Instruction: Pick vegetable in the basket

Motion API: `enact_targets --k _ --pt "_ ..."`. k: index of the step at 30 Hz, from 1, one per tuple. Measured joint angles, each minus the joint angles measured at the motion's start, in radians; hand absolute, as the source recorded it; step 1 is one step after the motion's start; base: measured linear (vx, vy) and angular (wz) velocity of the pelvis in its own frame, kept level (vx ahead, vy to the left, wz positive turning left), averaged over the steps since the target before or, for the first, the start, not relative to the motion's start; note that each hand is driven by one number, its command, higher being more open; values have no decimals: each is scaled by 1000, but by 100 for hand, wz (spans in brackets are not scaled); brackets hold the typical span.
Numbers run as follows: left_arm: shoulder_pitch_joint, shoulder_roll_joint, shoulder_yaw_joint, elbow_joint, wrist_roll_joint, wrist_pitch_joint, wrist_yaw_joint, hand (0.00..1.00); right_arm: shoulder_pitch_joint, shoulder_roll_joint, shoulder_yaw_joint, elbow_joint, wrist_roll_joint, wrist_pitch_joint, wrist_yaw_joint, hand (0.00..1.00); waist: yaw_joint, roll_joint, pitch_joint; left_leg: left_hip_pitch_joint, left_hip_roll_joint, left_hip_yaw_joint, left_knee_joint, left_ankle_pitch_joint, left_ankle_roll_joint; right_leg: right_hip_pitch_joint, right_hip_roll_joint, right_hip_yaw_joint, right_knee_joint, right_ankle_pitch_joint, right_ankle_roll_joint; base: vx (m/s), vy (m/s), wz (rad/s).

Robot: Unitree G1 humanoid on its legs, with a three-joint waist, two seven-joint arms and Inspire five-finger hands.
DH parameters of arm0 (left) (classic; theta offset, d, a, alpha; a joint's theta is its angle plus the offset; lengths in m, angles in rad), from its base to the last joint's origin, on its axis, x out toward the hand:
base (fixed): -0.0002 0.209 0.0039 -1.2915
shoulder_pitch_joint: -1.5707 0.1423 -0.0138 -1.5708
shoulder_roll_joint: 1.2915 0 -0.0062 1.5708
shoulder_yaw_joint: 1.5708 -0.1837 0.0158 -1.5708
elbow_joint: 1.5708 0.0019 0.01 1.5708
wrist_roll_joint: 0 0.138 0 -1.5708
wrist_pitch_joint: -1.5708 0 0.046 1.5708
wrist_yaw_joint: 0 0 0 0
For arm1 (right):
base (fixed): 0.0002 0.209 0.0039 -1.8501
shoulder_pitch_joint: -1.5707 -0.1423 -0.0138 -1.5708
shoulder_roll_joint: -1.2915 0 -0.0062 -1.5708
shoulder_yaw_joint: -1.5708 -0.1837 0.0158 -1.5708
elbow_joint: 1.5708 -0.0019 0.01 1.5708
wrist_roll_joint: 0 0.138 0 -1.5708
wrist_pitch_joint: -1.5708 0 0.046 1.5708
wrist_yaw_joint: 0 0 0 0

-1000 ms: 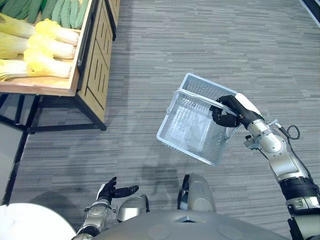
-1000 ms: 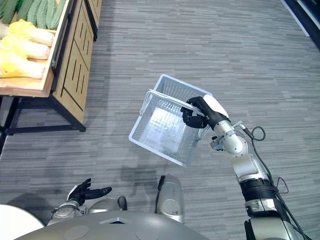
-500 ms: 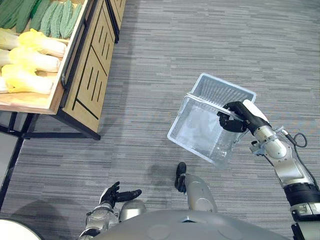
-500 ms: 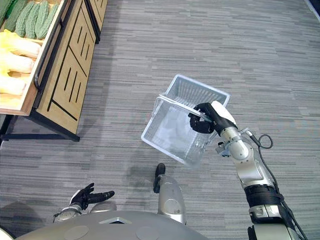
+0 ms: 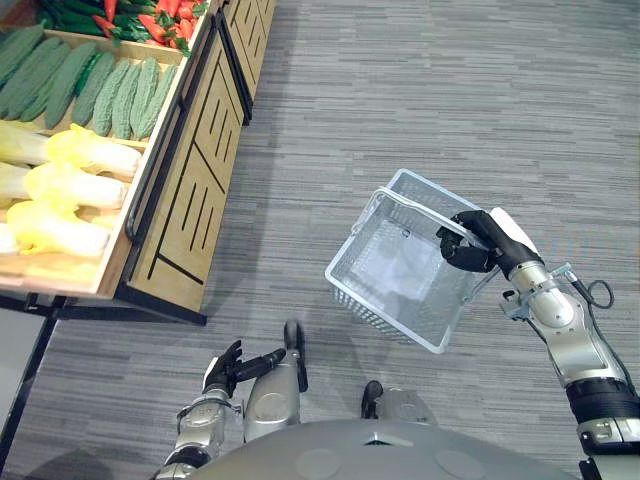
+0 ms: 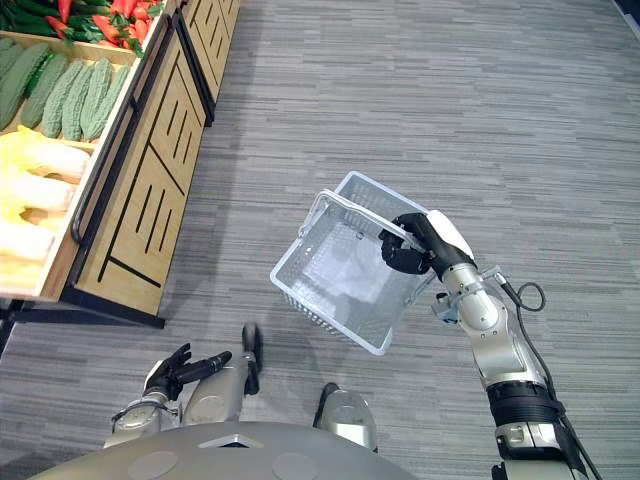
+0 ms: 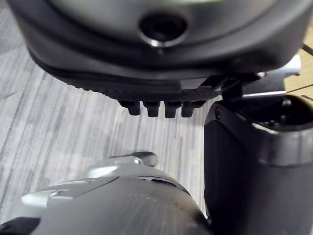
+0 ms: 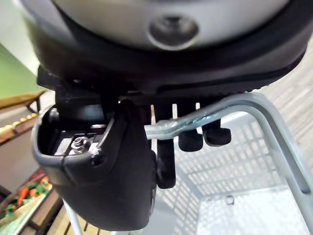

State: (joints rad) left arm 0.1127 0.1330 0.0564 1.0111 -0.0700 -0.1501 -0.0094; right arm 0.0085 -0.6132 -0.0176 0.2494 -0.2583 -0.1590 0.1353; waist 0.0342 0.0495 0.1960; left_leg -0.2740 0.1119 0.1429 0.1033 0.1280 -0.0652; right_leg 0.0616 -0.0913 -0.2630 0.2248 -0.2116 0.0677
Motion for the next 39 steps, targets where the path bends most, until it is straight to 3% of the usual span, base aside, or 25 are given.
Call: enact_targets --k 1,3,5,8,10,11,13,15,16,17,18,20,21,23,24,25,26,27,28,31,32,33,37,39 --pt "-3 4 1 -2 2 -1 1 100 9 17 4 0 0 0 0 0 0 -29 12 3 -22 23 31 2 46 26 -28 3 -8 -14 14 566 227 4" --pt "-6 12 21 -22 -1 -1 -6 100 14 20 9 0 -2 0 3 0 14 -44 19 -32 -37 50 165 -74 89 56 -57 38 -43 8 39 498 210 -10" --pt "-6 3 36 -29 3 1 -2 100 11 21 24 -3 -11 1 8 0 24 -47 14 -30 -51 90 244 -141 106 89 -87 81 -63 30 69 379 183 -22" --pt "-5 4 32 -20 13 3 7 100 9 22 26 -32 -10 -4 8 0 23 -51 -1 -7 -80 122 188 -183 117 59 -119 120 -49 74 108 302 154 -19" --pt "7 15 13 -19 33 20 11 100 13 39 26 -29 -11 -1 8 0 28 -66 -5 61 -107 141 115 -189 122 -3 -148 147 113 84 122 258 137 -20" --pt "18 25 -7 -19 33 21 14 100 19 50 30 -28 -13 1 8 0 29 -77 -15 97 -120 147 88 -205 126 -68 -164 165 266 109 132 255 125 -10" --pt "30 38 -19 -20 33 23 17 100 22 61 41 -27 -16 5 8 0 29 -98 -30 137 -133 150 64 -220 131 -152 -189 173 449 188 132 267 106 -2" --pt "44 63 -46 -23 30 25 18 100 22 73 55 -27 -33 5 8 0 18 -121 -41 215 -144 105 31 -235 146 -235 -201 169 667 332 147 400 81 36" --pt "43 64 -51 -22 29 25 18 100 21 72 55 -27 -33 5 8 0 17 -122 -42 233 -144 88 26 -240 147 -253 -191 168 726 302 130 433 23 65" --pt "45 63 -51 -22 28 25 18 100 20 69 55 -27 -33 5 8 0 17 -119 -41 271 -144 54 12 -251 152 -283 -160 160 815 222 107 396 -32 71" --pt "46 61 -51 -20 27 27 19 100 20 69 55 -27 -34 5 8 0 16 -114 -39 314 -140 17 -1 -262 151 -310 -128 139 853 142 57 322 -62 76" --pt "46 60 -49 -19 23 29 19 100 19 69 56 -28 -33 4 8 0 11 -108 -39 358 -131 -45 -12 -273 151 -358 -90 88 810 54 -5 312 -129 98" --pt "46 59 -47 -18 23 29 19 100 17 68 56 -28 -32 4 8 0 11 -100 -37 379 -118 -85 -8 -286 145 -392 -70 64 722 27 -36 313 -167 106" --pt "46 55 -37 -6 22 28 19 100 14 67 59 -28 -31 3 8 0 10 -85 -37 391 -88 -144 15 -313 127 -436 -43 83 539 23 -43 297 -193 108" --pt "47 50 -25 -1 23 27 19 100 12 67 63 -28 -30 2 8 0 10 -82 -36 390 -71 -168 34 -328 107 -445 -29 124 417 33 -30 432 -328 130" --pt "53 53 -2 2 22 27 20 100 8 66 69 -28 -30 -2 8 0 11 -89 -36 386 -54 -200 61 -356 80 -442 -25 199 222 66 12 379 -313 103" --pt "56 57 1 3 22 27 22 100 4 65 71 -28 -30 -3 9 0 16 -96 -33 383 -49 -215 83 -382 69 -436 -31 240 130 95 22 488 -436 107" --pt "73 74 7 4 20 27 23 100 -13 63 82 -25 -30 -3 10 0 22 -121 -28 378 -48 -248 141 -446 35 -404 -58 311 -37 185 54 414 -440 95" --pt "77 74 27 23 17 30 25 100 -27 59 88 -14 -30 -1 11 0 29 -109 -23 364 -26 -277 204 -497 10 -368 -46 289 -48 328 106 407 -440 92" --pt "77 43 37 35 -7 20 22 100 -21 54 88 5 -32 7 14 0 44 -75 -24 356 -15 -304 246 -481 15 -371 -30 241 117 203 56 331 -312 83" --pt "75 44 37 40 -6 20 22 100 -20 47 88 4 -32 7 15 0 38 -80 -24 374 -11 -346 234 -477 7 -396 -34 234 236 138 24 296 -298 106" --pt "66 42 36 45 -6 21 24 100 -20 26 87 -7 -32 7 15 0 30 -84 -26 368 -9 -391 233 -477 2 -417 -41 237 315 88 23 345 -318 115" --pt "54 32 45 52 -9 21 24 100 -32 21 79 -33 -30 6 16 0 33 -69 -33 318 45 -486 250 -435 -33 -397 -10 167 293 55 4 249 -194 59" --pt "53 30 52 52 -18 21 24 100 -32 21 84 -33 -30 6 27 0 30 -71 -37 285 56 -520 287 -379 -41 -348 -11 118 250 52 -3 246 -185 74"
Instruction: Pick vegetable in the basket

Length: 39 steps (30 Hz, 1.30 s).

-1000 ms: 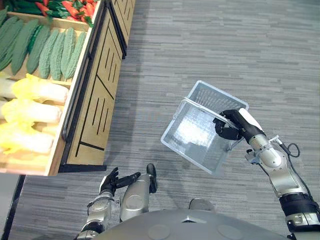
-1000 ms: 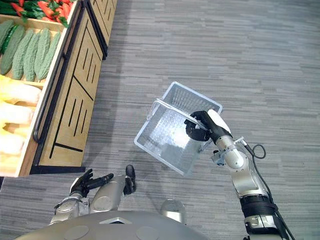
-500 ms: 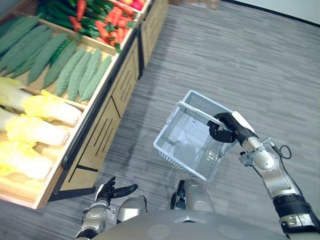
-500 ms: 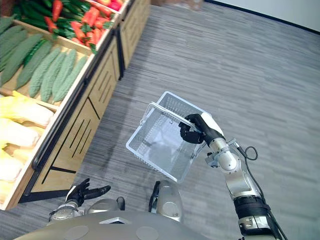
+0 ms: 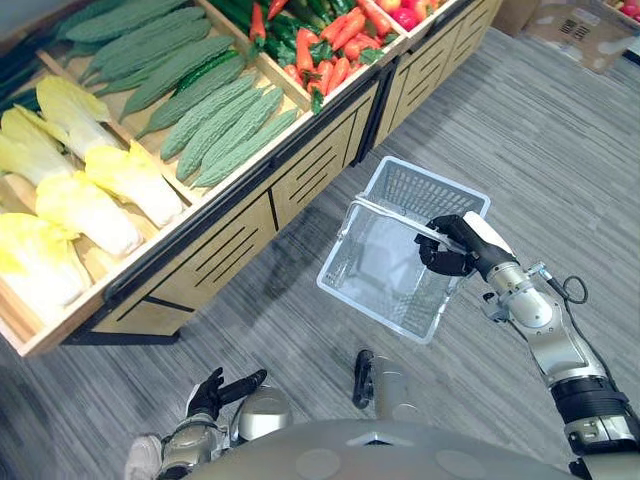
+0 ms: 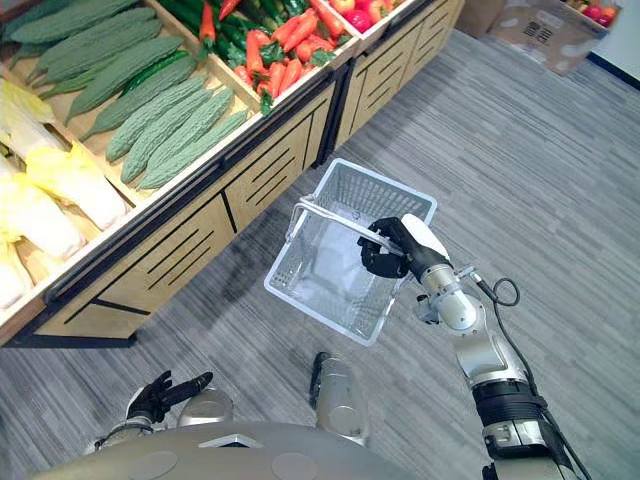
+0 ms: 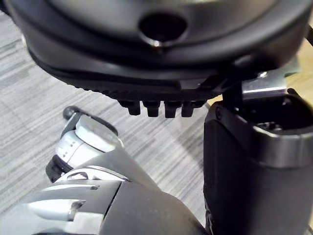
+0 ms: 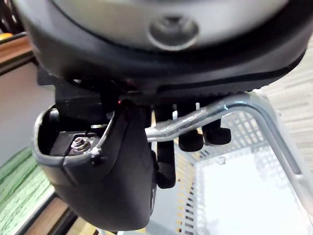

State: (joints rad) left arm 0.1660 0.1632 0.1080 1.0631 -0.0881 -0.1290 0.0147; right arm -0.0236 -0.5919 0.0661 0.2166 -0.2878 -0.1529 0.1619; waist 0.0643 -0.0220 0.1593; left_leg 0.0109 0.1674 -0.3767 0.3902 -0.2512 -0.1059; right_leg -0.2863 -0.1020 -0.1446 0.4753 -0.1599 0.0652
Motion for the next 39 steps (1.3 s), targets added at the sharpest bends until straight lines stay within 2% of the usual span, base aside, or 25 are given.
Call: enact_targets --k 1,2,3,4,5,6,7,8,9,10,12,13,14,15,16,17,18,19,20,22,23,27,31,39 --pt "0 -1 7 -1 0 0 1 100 0 0 7 0 0 0 3 0 -5 -6 -11 -36 0 6 33 54 -5 35 -3 -35 -47 4 -6 160 -131 64" --pt "-1 -2 7 -2 0 0 2 100 0 0 8 0 0 0 3 0 -8 -7 -14 -51 3 27 46 76 -9 50 -5 -52 -67 7 -11 234 -192 85" --pt "-4 -5 7 -7 0 0 2 100 1 1 10 0 3 0 4 0 -13 -7 -14 -83 20 116 79 127 -19 92 -12 -91 -116 12 -20 154 -124 70" --pt "-7 -7 7 -10 0 0 3 100 6 1 10 0 9 0 3 0 -17 -8 -14 -100 32 179 96 154 -16 117 -19 -116 -140 14 -23 195 -132 94" --pt "-12 -7 7 -15 1 0 4 100 17 1 10 0 23 0 2 0 -22 -10 -14 -127 56 292 126 202 -10 156 -31 -154 -174 16 -27 137 -79 114" --pt "-19 -4 5 -18 7 -2 0 100 37 3 0 0 32 1 -3 0 -26 -22 -8 -148 107 486 150 207 28 207 -49 -210 -210 17 -29 203 -108 162" --pt "-24 -4 -3 -25 20 1 -1 100 60 9 -18 0 38 1 -17 0 -43 -9 -15 -172 143 658 144 181 66 250 -55 -276 -234 16 -31 155 -65 164" --pt "-27 -4 -14 -26 22 1 0 100 70 12 -30 1 38 3 -24 0 -52 0 -18 -186 143 720 125 182 69 266 -57 -306 -239 15 -33 149 3 172" --pt "-28 -3 -26 -34 25 1 0 100 87 25 -52 4 39 15 -32 0 -52 9 -23 -194 139 828 71 193 102 287 -57 -350 -238 12 -36 176 78 171" --pt "-32 -1 -26 -41 24 2 5 100 99 47 -74 5 39 21 -40 0 -57 16 -31 -191 122 847 18 205 102 301 -64 -387 -237 12 -35 181 94 165" --pt "-33 0 -33 -42 24 7 8 100 102 60 -97 5 39 23 -43 0 -57 7 -30 -184 91 857 -77 217 96 306 -73 -427 -231 12 -35 177 89 138" --pt "-31 -3 -33 -42 24 24 10 100 116 60 -98 8 39 23 -41 0 -49 13 -27 -173 85 861 -126 237 79 261 -92 -449 -121 2 -28 127 70 102" --pt "-37 -7 -32 -42 24 30 11 100 122 68 -98 8 41 17 -41 0 -48 19 -23 -173 93 856 -137 239 80 218 -97 -446 -48 -28 -15 68 -11 68" --pt "-43 -6 -11 -30 23 44 16 100 118 100 -98 9 43 11 -43 0 -52 37 -5 -171 126 836 -144 239 77 199 -42 -427 -178 -57 -9 28 -105 49" --pt "-42 20 -1 -23 25 45 19 100 119 143 -98 7 45 12 -43 0 -52 -3 0 -166 106 833 -143 251 58 215 -22 -426 -425 93 -28 57 -153 50" --pt "-48 33 7 -21 26 44 18 100 121 149 -99 6 50 11 -43 0 -59 -16 15 -152 84 827 -138 249 56 217 -40 -425 -439 182 -36 86 -107 44" --pt "-52 10 4 -20 35 43 21 100 123 145 -104 10 57 15 -45 0 -63 11 12 -139 99 822 -158 245 41 236 -24 -432 -433 197 -38 87 -27 24" --pt "-50 3 4 -23 46 40 19 100 120 143 -104 8 57 15 -45 0 -63 18 8 -129 96 829 -179 249 37 234 -22 -427 -433 196 -39 95 49 -3" --pt "-50 -11 3 -22 52 40 16 100 110 141 -104 8 58 15 -48 0 -65 28 6 -100 84 839 -246 265 16 229 -20 -423 -439 195 -40 64 81 -19" --pt "-56 -15 -16 -23 62 40 5 100 109 142 -112 9 58 19 -58 0 -69 35 4 -86 69 839 -311 285 -2 207 -20 -418 -433 195 -39 7 90 -13" --pt "-59 -12 -18 -25 64 40 2 100 111 144 -116 14 58 31 -62 0 -69 27 9 -76 61 843 -336 287 -5 196 -24 -410 -420 195 -39 -32 87 -8" --pt "-58 3 -18 -24 64 40 1 100 132 154 -115 21 58 41 -62 0 -66 9 14 -57 42 852 -350 287 -6 196 -44 -395 -405 199 -33 -50 91 -5" --pt "-56 19 -16 -22 64 40 2 100 136 167 -115 24 60 41 -61 0 -61 6 14 -53 19 871 -378 292 1 171 -52 -361 -408 213 -17 -99 76 -13" --pt "-44 25 -15 -10 64 41 2 100 138 167 -114 33 60 41 -58 0 -55 -2 14 -38 0 919 -416 310 11 162 -43 -309 -473 269 -14 -63 22 -17"
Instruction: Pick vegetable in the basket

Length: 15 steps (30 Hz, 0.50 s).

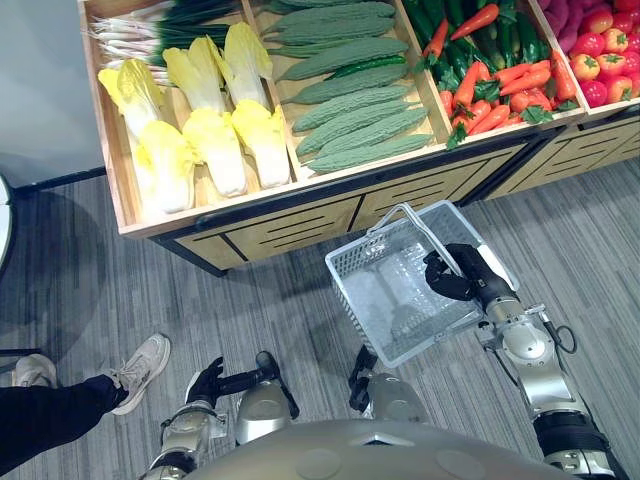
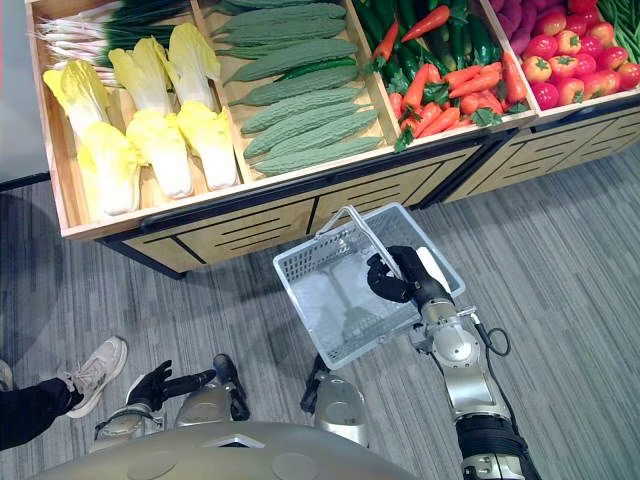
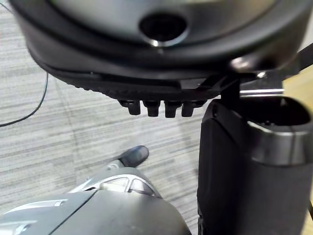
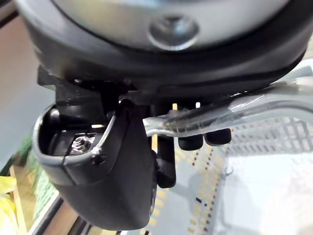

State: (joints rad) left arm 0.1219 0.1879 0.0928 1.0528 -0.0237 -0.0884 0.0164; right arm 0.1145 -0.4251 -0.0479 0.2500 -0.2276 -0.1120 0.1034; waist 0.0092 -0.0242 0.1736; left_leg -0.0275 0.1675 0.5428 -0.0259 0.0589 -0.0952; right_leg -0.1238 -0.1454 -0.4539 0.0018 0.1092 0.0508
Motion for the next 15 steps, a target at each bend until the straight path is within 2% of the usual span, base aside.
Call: enact_targets --k 2,3,9,15 --pt "0 1 0 0 0 0 0 100 -1 0 0 9 0 0 0 0 0 -2 -1 2 -2 4 -1 0 0 0 4 6 -5 5 0 -7 -2 -10" --pt "-1 7 1 0 0 -1 1 100 -1 -3 21 23 1 0 16 0 -13 -13 -26 19 -32 2 -31 5 5 6 -8 19 -25 26 9 0 0 0" --pt "1 7 1 0 0 -1 1 100 -3 -3 21 34 1 -1 16 0 -11 -22 -30 20 -34 0 -31 5 6 8 -10 19 -26 27 9 0 0 0" --pt "8 8 28 9 0 -1 2 100 -22 -3 22 181 -1 -4 12 0 8 -30 -46 45 -39 -47 -30 -3 4 48 -5 20 -59 39 19 3 0 2"
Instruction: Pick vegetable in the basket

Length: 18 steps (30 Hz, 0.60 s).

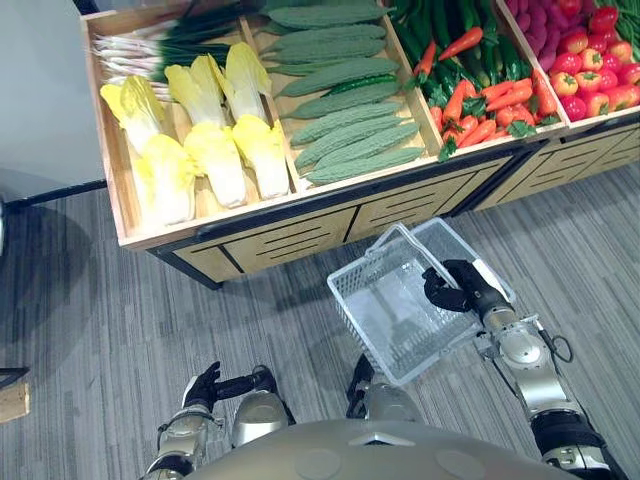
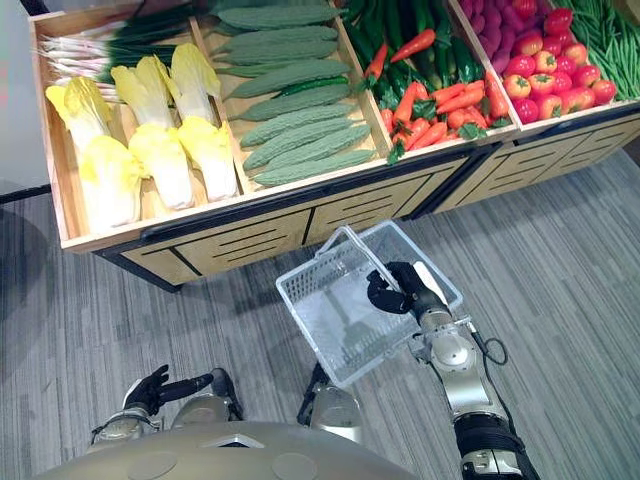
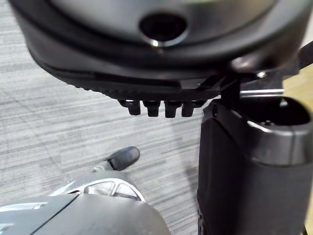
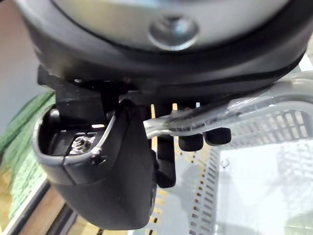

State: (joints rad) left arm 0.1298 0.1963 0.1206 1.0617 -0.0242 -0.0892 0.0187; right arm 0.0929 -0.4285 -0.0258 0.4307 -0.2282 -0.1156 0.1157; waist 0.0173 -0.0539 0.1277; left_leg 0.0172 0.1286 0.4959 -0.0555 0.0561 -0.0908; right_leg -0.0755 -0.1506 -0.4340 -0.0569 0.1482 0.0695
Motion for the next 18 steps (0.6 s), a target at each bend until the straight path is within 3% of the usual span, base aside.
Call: enact_targets --k 9,18 --pt "6 8 63 1 -9 0 26 100 5 0 -37 121 -6 -3 -48 0 4 4 -18 12 -16 -88 16 -31 -6 9 -1 58 -20 15 12 -10 7 -8" --pt "-2 4 114 -74 -29 -2 89 100 67 13 -171 168 -41 -4 -80 0 -13 20 -47 26 -23 -97 12 -46 -6 8 -1 86 -21 15 15 3 3 -7"
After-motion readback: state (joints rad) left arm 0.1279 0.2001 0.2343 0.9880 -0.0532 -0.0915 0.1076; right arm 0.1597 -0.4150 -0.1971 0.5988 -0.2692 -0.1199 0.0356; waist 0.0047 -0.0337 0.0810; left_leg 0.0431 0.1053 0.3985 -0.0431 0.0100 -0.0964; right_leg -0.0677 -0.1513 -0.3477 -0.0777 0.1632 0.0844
